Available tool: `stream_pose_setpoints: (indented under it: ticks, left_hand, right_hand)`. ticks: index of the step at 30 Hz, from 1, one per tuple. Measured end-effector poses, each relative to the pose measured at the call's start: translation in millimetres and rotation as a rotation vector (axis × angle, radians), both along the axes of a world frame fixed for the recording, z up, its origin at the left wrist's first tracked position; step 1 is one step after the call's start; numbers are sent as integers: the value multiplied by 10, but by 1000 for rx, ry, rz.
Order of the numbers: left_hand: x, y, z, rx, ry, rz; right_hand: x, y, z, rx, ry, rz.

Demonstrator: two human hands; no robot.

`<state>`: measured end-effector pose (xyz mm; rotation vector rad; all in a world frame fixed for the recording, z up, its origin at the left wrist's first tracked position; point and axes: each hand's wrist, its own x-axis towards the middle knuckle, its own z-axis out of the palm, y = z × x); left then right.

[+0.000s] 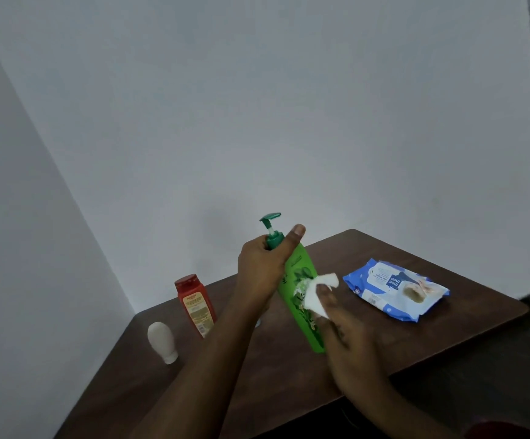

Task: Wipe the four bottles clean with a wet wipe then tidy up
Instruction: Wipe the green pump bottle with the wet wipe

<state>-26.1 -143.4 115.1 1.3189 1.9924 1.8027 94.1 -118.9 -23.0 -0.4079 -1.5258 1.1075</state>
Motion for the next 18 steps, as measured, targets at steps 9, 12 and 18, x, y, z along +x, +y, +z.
stream_pose_setpoints:
  ticks: [9, 12, 18]
  left_hand:
    - [-311, 55, -227, -110, 60, 82]
    - [-349, 93, -234, -138, 106, 88]
    - [-439, 90, -78, -286, 105, -100]
  right_hand:
    - [-284, 270, -340, 866, -618, -219]
    - [-326, 234, -357, 859, -799, -265]
    - [-428, 302, -37, 814, -875, -306]
